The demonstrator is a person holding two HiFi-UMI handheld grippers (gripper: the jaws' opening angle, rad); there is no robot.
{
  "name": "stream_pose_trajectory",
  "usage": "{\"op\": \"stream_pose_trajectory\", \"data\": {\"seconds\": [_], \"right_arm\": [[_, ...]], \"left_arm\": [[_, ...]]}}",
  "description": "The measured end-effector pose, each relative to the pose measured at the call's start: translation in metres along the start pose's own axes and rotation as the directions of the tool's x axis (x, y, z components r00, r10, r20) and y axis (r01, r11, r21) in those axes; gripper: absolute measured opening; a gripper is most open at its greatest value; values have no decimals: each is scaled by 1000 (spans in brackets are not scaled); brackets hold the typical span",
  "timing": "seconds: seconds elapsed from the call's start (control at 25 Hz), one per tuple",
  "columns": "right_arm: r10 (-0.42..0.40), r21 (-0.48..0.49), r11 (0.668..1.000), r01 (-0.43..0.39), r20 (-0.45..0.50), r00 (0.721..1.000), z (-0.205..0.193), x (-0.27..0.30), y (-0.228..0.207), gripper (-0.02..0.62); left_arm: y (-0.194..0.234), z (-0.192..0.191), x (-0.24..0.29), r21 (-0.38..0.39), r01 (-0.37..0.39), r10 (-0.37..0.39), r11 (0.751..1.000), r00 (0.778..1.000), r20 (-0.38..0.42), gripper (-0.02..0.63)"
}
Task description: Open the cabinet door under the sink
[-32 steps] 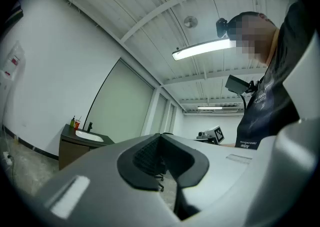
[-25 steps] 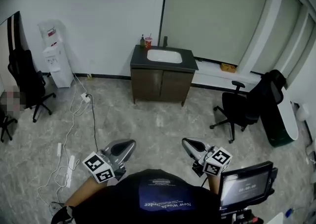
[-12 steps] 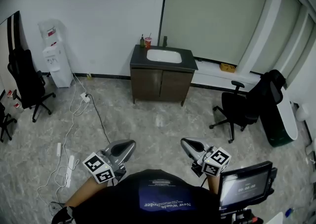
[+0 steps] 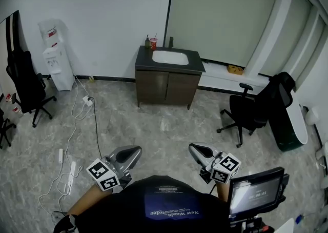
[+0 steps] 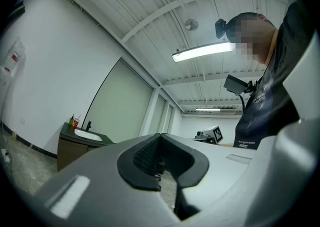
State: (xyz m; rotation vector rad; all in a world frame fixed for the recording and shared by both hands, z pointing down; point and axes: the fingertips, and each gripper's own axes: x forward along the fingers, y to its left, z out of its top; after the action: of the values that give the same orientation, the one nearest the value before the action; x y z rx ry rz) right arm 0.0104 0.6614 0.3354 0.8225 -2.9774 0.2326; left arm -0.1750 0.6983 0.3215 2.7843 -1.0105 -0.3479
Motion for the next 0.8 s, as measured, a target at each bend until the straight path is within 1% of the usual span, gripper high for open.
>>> {"op": "stream_pose_trajectory", "data": {"seconds": [0.2, 0.4, 0.64, 0.8], "right_arm": [[-4, -13, 1000, 4, 4, 1000, 0, 15, 11, 1], [-26, -18, 999, 26, -4, 1000, 1, 59, 33, 2], [-46, -15, 999, 46, -14, 999, -1, 89, 37, 2], [-55, -2, 998, 55, -26, 998, -7, 102, 33, 2]], "left_arm": [[13, 4, -16, 6, 4, -4, 1000, 1000, 5, 0], [48, 19, -53, 1, 20, -20, 1000, 1000, 6, 0], [80, 23, -73, -7, 22, -22, 1000, 1000, 4, 0], [96, 19, -73, -21, 23, -23, 1000, 1000, -4, 0]]}}
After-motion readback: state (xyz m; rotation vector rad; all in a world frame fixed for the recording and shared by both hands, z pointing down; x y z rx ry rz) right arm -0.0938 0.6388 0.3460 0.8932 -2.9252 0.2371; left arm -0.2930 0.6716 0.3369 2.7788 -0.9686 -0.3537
